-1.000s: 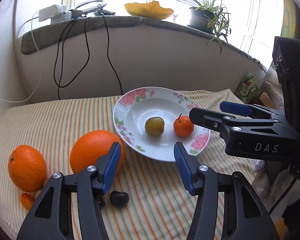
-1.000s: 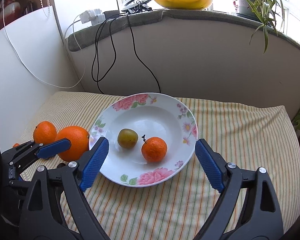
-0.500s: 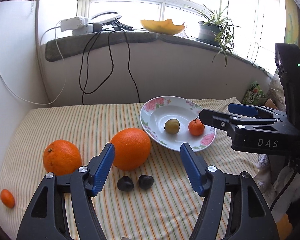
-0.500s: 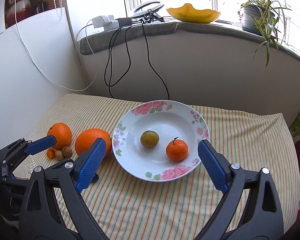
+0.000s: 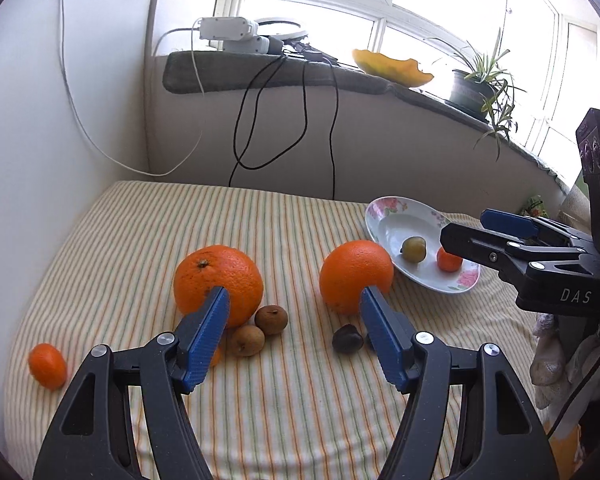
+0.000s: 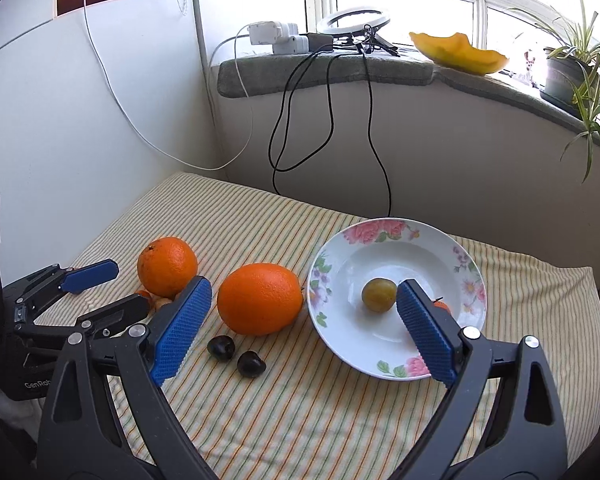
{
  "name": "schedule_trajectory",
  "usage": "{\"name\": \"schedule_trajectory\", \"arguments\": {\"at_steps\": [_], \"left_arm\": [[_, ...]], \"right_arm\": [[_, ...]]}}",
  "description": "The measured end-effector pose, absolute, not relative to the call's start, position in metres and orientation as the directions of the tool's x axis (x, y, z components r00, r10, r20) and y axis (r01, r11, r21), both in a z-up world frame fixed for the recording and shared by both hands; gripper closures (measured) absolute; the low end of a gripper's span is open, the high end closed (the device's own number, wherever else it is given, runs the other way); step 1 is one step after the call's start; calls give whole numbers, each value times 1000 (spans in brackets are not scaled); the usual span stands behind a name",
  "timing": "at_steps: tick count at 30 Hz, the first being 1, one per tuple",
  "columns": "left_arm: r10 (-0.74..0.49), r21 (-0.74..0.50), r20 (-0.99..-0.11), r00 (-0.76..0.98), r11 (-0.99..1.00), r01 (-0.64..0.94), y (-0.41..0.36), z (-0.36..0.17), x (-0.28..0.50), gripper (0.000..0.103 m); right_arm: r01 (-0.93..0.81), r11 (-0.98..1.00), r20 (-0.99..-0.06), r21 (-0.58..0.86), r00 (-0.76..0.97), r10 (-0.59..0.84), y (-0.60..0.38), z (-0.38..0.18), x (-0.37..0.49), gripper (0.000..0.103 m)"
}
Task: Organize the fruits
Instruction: 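Move both tools back to the large orange on the cloth, then close both tools on opposite sides of the large orange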
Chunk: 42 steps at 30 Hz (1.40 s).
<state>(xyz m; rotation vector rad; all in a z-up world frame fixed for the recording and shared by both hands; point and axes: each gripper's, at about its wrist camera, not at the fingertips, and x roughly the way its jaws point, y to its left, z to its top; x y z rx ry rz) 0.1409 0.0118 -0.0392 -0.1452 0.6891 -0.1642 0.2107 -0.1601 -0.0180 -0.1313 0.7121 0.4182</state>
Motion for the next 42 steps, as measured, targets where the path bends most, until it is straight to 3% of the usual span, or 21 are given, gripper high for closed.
{"name": "schedule_trajectory", "arguments": {"at_steps": [9,21,30,38,42], "left_arm": [[-178,-249,-645,743,968,16,63,-58,147,35],[-260,-346,-655,709,938,25,75,-76,163,36],[-317,-409,-651,690,912,34,76,-82,176,38],[-327,-423,-650,685,905,30,78,-85,183,38],[-323,-429,-649,689,903,20,83,-87,182,38]], "right_arm": [[-507,859,-691,72,596,409,-105,-29,222,7],[-559,802,-757,208,428,495,-55,-50,255,7],[-521,774,-778,360,291,557,-36,-72,279,20],[-540,775,-791,328,291,538,-16,-77,283,23],[-552,762,-791,339,271,548,-12,-75,285,30]]}}
